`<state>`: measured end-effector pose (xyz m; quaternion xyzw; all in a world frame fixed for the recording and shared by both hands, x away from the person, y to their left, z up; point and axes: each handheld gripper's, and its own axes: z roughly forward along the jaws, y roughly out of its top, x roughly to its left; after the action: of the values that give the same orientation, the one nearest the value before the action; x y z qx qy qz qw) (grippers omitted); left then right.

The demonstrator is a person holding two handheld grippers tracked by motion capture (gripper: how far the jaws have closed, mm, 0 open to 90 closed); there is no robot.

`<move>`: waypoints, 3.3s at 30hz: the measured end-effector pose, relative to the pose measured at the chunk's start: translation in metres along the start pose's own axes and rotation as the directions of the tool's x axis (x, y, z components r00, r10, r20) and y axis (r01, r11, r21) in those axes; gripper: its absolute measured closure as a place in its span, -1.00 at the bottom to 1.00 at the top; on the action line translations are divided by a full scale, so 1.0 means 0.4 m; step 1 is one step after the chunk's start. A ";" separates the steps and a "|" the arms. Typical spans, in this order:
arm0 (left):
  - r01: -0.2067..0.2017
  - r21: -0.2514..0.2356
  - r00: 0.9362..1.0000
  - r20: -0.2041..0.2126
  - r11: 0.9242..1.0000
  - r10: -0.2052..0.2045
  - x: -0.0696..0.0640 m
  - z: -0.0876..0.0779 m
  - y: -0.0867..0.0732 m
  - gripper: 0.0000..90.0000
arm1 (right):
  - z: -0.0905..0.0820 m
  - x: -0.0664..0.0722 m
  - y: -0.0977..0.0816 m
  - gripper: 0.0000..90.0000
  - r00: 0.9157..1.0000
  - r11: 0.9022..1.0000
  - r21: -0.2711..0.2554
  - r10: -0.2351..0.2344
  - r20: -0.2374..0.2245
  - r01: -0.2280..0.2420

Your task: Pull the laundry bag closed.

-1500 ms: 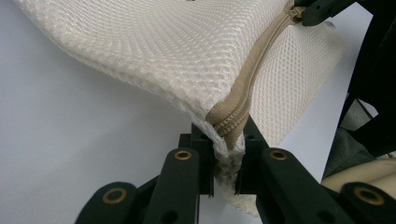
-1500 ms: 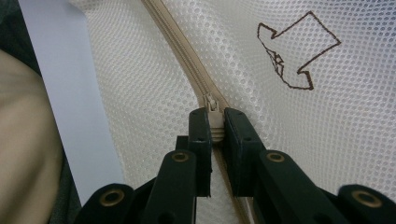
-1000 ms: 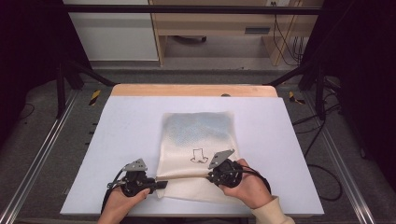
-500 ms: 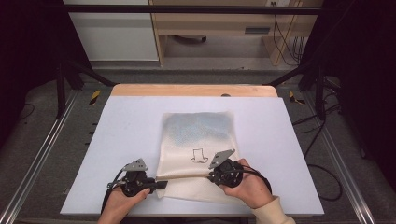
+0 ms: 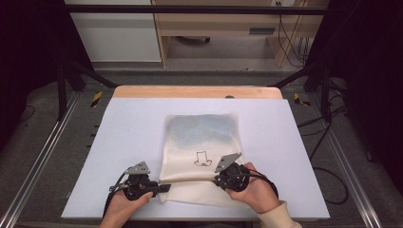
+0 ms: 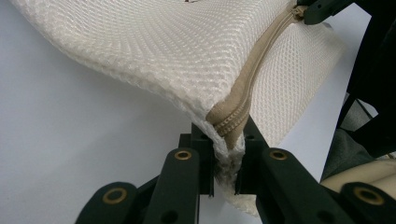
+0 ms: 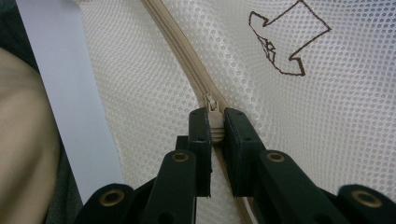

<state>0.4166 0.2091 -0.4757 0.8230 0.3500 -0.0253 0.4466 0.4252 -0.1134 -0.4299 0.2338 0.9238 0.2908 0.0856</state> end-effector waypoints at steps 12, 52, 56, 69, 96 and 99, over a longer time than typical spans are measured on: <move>-0.005 -0.005 1.000 -0.006 1.000 0.005 -0.001 0.000 0.001 0.80 | -0.007 -0.003 -0.011 0.82 1.000 1.000 -0.008 0.012 0.002 -0.012; -0.012 -0.005 1.000 -0.006 1.000 0.012 -0.003 -0.003 0.002 0.80 | -0.032 -0.022 -0.056 0.82 0.998 0.998 -0.017 0.064 0.017 -0.064; -0.014 -0.005 1.000 -0.008 1.000 0.014 -0.003 -0.003 0.002 0.80 | -0.038 -0.024 -0.061 0.82 0.997 0.997 -0.015 0.072 0.017 -0.072; -0.012 -0.006 1.000 -0.010 1.000 0.012 -0.002 -0.005 0.003 0.80 | -0.048 -0.031 -0.085 0.82 0.995 0.995 -0.023 0.096 0.021 -0.096; -0.017 -0.007 1.000 -0.017 1.000 0.017 -0.002 -0.007 0.004 0.80 | -0.055 -0.038 -0.117 0.82 0.993 0.994 -0.008 0.111 0.039 -0.110; -0.017 -0.008 1.000 -0.017 1.000 0.017 -0.002 -0.008 0.004 0.80 | -0.055 -0.039 -0.119 0.82 0.993 0.994 -0.007 0.110 0.040 -0.109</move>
<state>0.4160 0.2105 -0.4724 0.8243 0.3470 -0.0130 0.4471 0.4142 -0.1662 -0.4392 0.2898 0.9070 0.2923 0.0886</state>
